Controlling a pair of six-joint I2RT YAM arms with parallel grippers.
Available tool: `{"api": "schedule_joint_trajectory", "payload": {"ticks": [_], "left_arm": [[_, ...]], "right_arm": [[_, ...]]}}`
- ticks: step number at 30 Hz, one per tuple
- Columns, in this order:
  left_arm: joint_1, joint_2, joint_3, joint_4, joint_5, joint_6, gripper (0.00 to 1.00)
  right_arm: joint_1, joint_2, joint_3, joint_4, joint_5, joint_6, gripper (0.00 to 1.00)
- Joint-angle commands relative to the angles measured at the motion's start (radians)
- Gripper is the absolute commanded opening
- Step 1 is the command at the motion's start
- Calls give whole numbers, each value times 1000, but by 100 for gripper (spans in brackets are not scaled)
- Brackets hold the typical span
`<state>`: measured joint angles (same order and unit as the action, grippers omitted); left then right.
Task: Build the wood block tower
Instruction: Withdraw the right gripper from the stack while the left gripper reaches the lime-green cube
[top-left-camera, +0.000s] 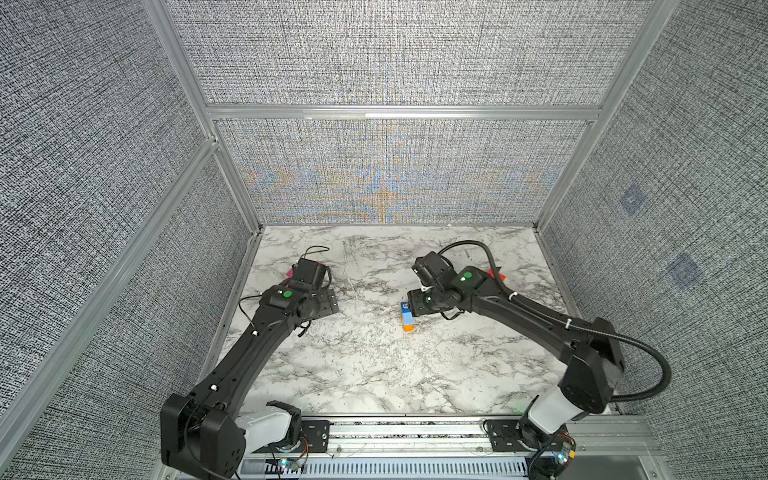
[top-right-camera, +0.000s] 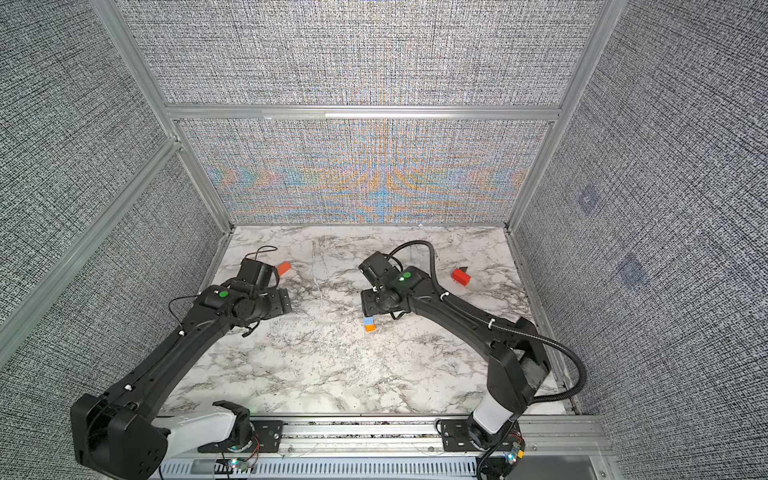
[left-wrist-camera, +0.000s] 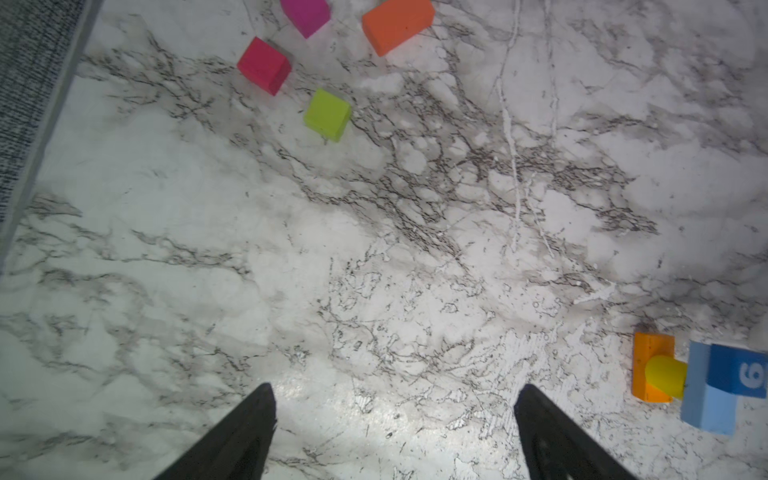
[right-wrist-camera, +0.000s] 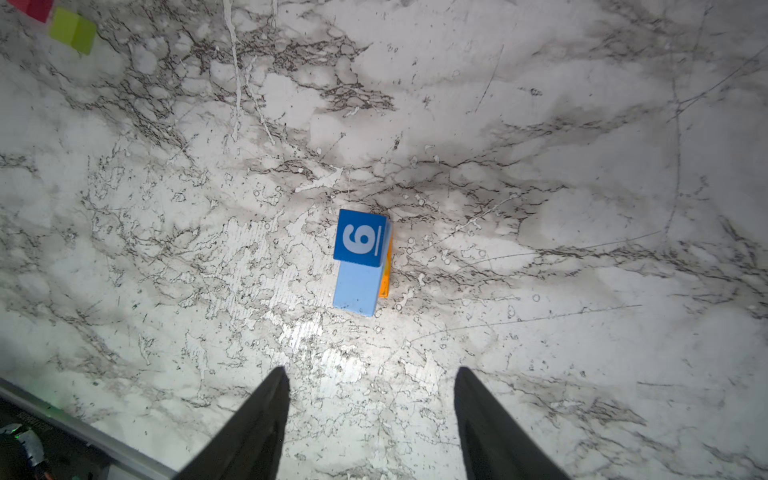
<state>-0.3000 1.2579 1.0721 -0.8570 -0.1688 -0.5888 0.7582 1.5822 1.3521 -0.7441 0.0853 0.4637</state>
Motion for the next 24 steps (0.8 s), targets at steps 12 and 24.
{"api": "schedule_joint_trajectory", "payload": {"ticks": [12, 24], "left_arm": [[195, 316, 241, -64, 51, 208, 74], [241, 538, 335, -29, 73, 333, 76]], "right_arm": [[-106, -210, -270, 183, -184, -105, 68], [-204, -309, -462, 306, -357, -135, 84]]}}
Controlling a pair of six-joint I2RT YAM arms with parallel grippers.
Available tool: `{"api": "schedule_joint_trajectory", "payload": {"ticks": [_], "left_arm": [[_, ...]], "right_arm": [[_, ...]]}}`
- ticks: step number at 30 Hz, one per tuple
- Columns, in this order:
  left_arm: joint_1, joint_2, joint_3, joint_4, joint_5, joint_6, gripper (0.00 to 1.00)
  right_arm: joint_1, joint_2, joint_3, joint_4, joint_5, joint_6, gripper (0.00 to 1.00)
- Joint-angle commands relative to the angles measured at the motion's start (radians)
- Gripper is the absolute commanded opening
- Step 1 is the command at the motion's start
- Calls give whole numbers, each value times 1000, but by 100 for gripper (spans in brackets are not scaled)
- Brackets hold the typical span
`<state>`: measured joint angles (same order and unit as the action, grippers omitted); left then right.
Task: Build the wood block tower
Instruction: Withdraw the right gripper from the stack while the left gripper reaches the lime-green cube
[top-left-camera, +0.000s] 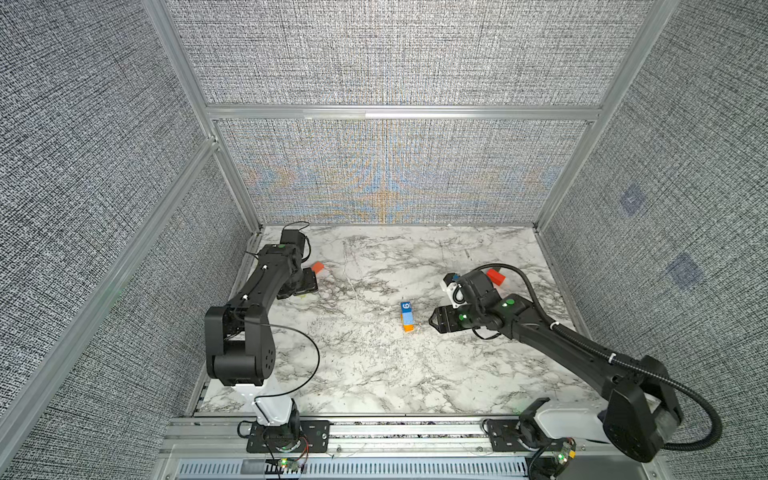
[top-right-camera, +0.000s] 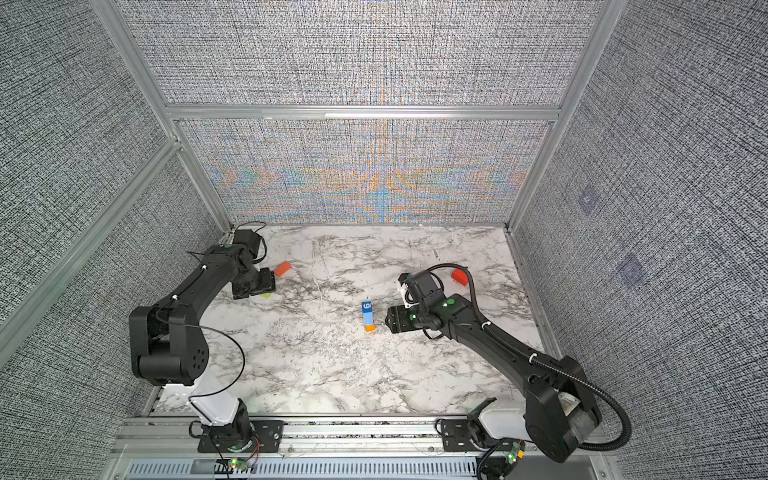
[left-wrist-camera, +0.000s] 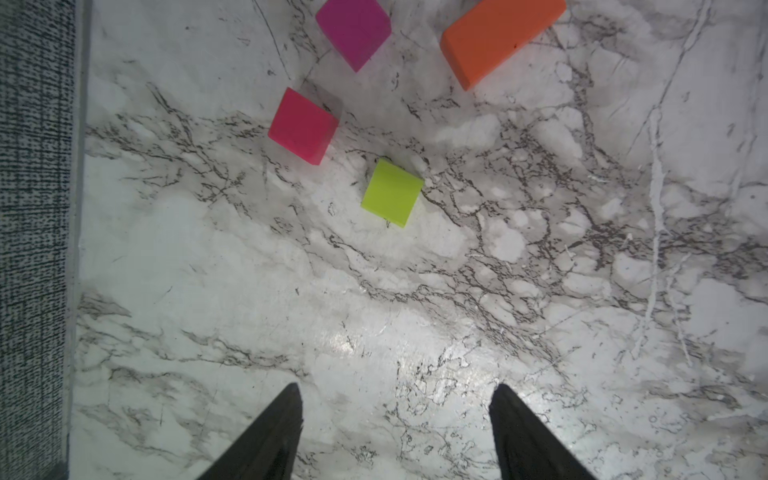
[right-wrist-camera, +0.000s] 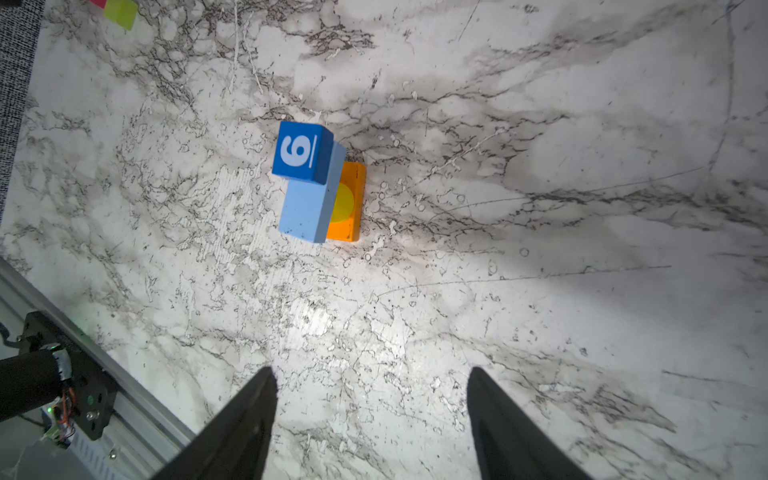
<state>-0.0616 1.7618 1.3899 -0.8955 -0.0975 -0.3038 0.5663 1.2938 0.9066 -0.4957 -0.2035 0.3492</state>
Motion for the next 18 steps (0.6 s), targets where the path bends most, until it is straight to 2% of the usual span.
{"api": "schedule_joint_trajectory", "payload": {"ticks": [1, 7, 18], "left_arm": [[3, 58, 26, 12, -1, 55, 77], [5, 190, 107, 6, 12, 80, 80], [29, 327, 196, -1, 6, 128, 80]], "right_arm": [[-16, -34, -32, 73, -87, -22, 88], [-41, -85, -68, 111, -117, -29, 99], [-60, -87, -92, 141, -130, -25, 99]]}}
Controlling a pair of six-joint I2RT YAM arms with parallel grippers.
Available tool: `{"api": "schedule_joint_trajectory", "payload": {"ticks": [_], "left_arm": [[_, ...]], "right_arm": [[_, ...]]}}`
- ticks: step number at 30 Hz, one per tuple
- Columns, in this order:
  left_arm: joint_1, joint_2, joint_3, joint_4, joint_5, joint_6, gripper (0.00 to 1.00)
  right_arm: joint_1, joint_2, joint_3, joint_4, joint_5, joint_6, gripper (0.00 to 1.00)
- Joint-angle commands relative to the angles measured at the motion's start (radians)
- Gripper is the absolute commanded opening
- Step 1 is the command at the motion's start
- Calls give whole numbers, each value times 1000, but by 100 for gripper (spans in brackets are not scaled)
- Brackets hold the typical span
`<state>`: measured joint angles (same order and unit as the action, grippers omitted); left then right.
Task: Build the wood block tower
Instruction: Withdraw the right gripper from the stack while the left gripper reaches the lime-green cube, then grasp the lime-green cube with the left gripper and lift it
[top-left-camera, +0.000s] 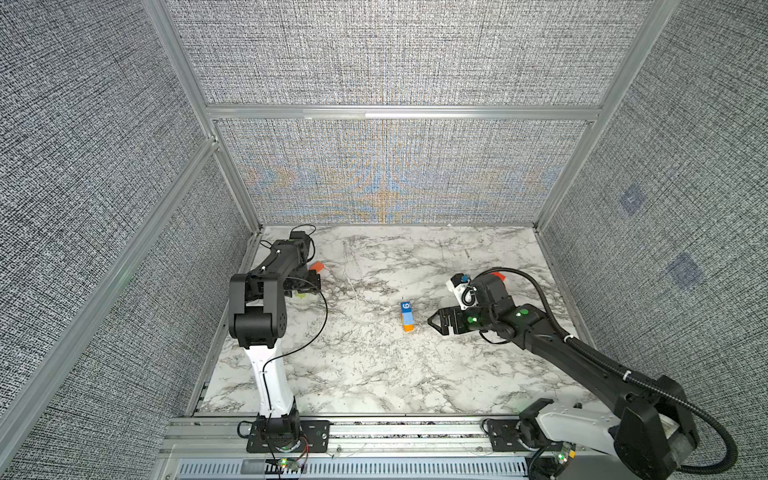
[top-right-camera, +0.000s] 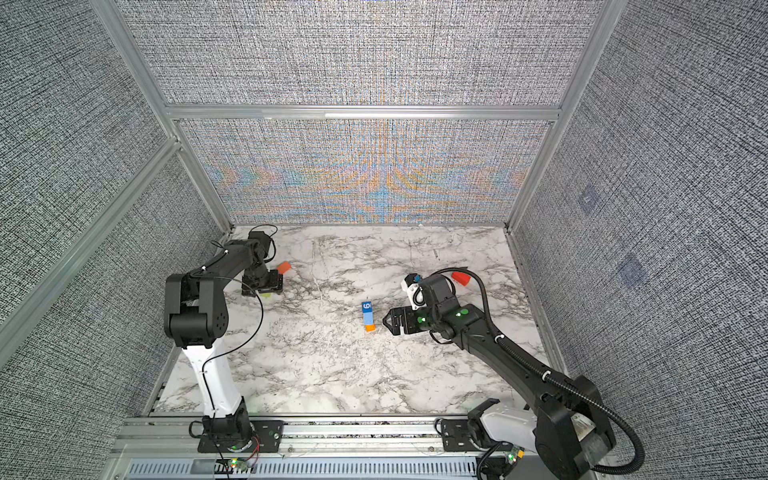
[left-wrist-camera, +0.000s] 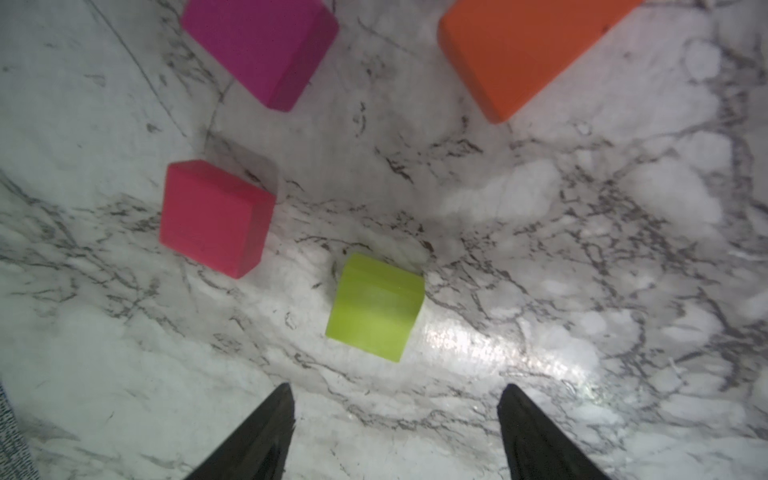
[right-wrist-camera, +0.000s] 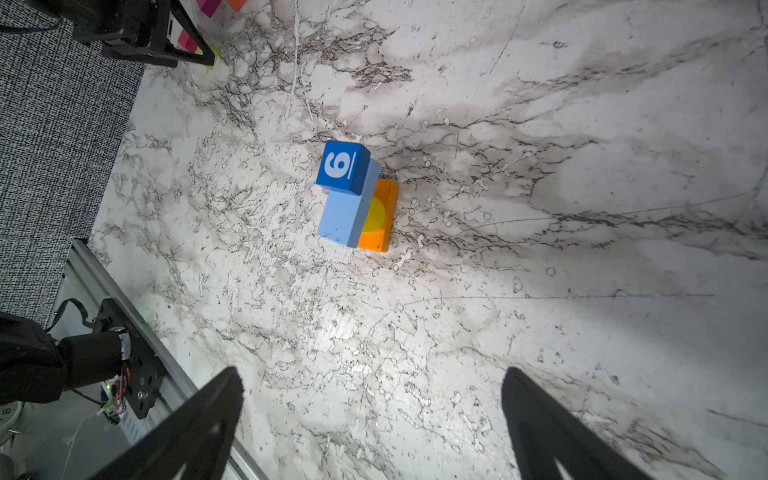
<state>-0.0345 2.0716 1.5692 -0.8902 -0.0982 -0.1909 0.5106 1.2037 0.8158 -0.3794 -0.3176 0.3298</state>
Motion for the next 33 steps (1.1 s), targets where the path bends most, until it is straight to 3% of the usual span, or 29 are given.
{"api": "schedule_joint_trajectory", "payload": {"ticks": [1, 12, 22, 33], "left_arm": [[5, 26, 22, -5, 6, 13, 80], [31, 76, 63, -1, 13, 23, 74], [39, 102, 100, 4, 60, -2, 50], [39, 71, 68, 4, 79, -13, 36]], "right_arm": [[-6, 8, -1, 24, -23, -6, 99], [-17, 34, 0, 35, -42, 1, 99], [-22, 65, 10, 25, -46, 3, 99], [-27, 67, 18, 5, -35, 4, 99]]}}
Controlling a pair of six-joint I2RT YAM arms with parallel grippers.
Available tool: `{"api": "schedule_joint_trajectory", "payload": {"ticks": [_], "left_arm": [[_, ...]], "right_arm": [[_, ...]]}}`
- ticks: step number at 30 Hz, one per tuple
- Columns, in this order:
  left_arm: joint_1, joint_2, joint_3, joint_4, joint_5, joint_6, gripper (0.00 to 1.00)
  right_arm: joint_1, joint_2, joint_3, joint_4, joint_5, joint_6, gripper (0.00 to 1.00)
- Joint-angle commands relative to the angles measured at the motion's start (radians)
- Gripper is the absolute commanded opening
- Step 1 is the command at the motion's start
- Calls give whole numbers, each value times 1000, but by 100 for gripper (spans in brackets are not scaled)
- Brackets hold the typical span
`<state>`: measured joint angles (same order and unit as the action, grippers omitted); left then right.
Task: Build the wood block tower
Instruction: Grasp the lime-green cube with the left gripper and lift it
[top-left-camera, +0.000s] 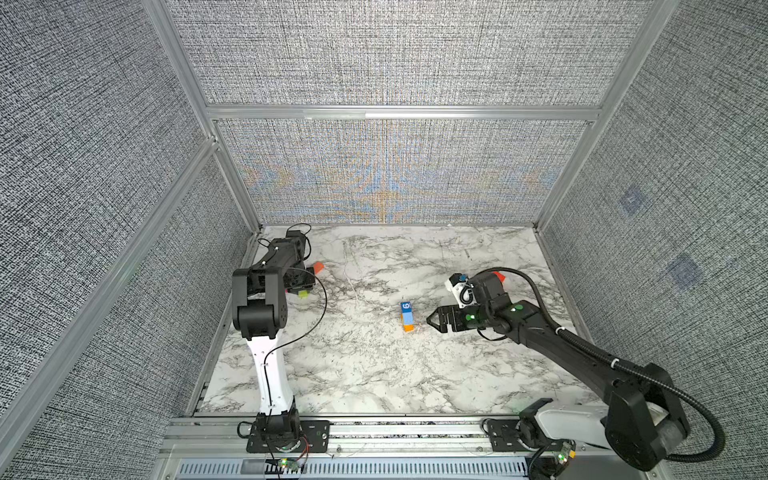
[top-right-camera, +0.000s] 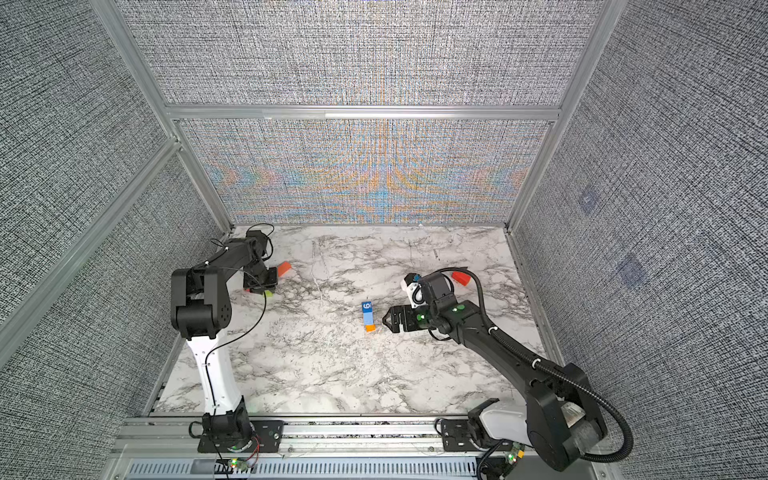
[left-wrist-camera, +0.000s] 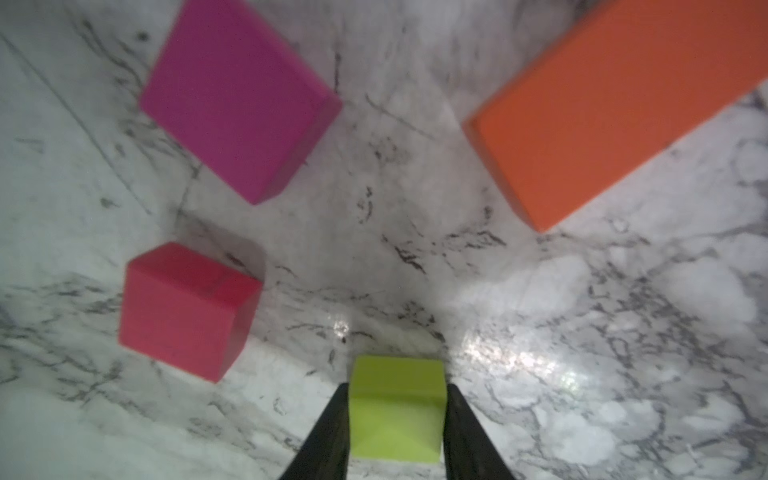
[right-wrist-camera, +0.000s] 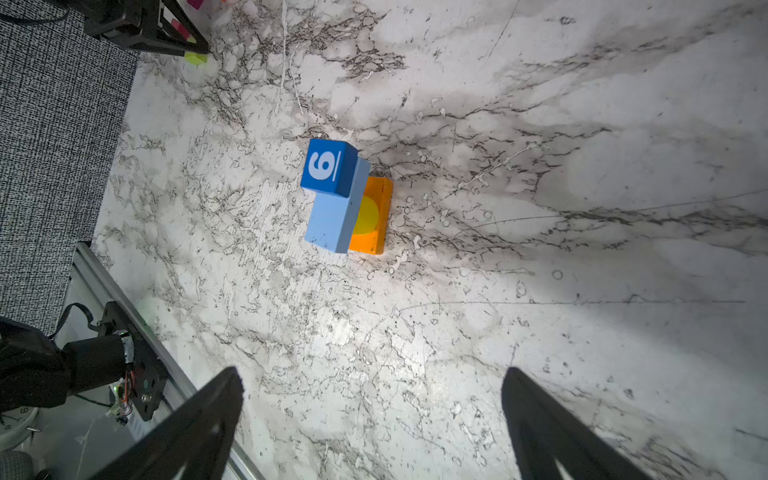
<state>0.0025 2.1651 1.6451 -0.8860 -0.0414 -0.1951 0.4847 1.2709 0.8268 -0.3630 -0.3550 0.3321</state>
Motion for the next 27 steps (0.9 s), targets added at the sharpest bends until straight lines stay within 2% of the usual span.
{"api": "schedule_joint_trajectory", "payload": {"ticks": [1, 7, 13, 21, 27], "left_arm": [[1, -31, -14, 0, 27, -12, 34], [2, -101, -36, -22, 59, -59, 30], [0, -174, -39, -110, 64, -153, 31], [-12, -387, -132, -170, 130, -237, 30], [-100, -524, -167, -213, 131, -282, 31]], "right_arm": [[-1, 1, 8, -12, 2, 2, 99], [-4, 8, 25, -37, 2, 12, 99], [-21, -12, 18, -40, -7, 52, 99], [-67, -94, -32, -91, -22, 96, 99], [-77, -195, -95, -133, 24, 141, 99]]}}
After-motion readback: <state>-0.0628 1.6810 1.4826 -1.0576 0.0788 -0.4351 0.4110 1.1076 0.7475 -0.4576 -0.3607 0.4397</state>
